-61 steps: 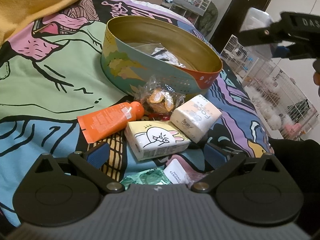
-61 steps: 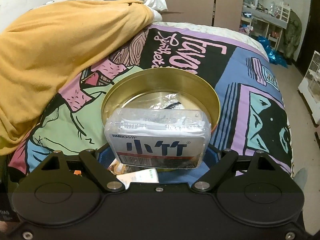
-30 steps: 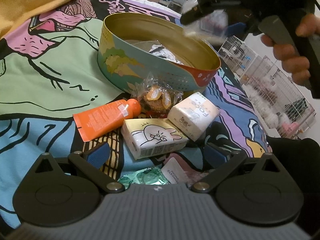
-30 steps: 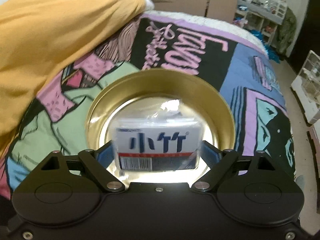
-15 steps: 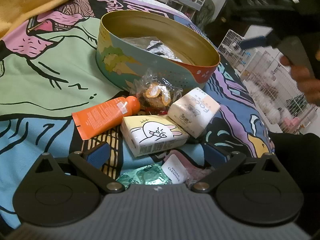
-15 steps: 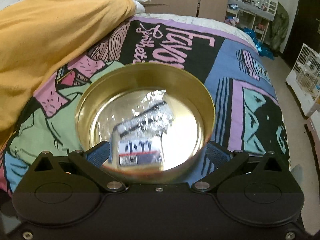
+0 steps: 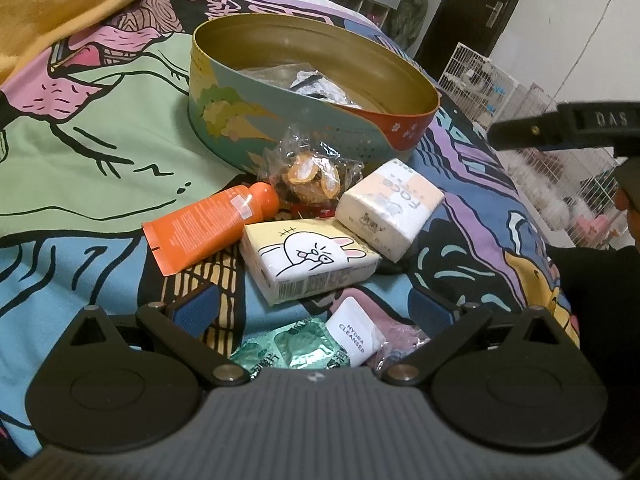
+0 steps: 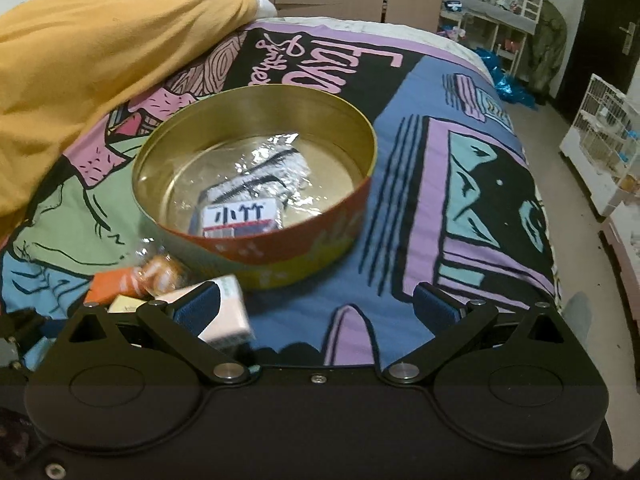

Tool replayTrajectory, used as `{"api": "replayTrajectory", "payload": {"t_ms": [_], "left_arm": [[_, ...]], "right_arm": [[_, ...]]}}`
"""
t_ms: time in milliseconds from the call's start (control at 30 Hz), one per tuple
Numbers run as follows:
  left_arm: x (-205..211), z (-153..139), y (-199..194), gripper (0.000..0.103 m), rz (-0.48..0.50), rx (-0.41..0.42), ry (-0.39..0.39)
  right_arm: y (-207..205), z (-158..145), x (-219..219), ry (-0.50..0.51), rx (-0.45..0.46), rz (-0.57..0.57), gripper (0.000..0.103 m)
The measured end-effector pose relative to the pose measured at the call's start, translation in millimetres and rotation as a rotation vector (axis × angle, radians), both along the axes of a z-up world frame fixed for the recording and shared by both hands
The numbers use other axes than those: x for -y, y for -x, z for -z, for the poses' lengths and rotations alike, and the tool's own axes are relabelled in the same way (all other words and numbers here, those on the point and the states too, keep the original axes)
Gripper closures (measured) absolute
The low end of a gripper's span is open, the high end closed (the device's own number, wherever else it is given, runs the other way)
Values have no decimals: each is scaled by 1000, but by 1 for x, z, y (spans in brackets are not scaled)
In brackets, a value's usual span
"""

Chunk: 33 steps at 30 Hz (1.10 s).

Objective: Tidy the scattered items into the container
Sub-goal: 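Move the left gripper toward the green packet beside the bunny tissue pack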

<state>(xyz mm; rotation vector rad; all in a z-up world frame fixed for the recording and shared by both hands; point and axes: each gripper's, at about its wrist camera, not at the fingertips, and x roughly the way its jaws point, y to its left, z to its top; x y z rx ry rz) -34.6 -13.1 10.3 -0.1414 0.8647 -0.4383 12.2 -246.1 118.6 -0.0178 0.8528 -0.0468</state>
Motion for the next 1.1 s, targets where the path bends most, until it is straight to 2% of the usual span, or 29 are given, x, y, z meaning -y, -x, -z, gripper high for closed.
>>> {"api": "replayTrajectory", "payload": {"t_ms": [433, 700, 833, 1100], "left_arm": [[7, 2, 3, 0, 26, 5, -48], [9, 2, 3, 0, 29, 7, -61], [8, 2, 2, 0, 22, 4, -64], [6, 0, 3, 0, -7, -9, -79]], "right_arm": [[40, 6, 8, 0, 160, -60, 0], [47, 33, 29, -4, 151, 30, 0], [47, 33, 30, -45, 178, 12, 0], [45, 41, 23, -82, 159, -8, 0]]}}
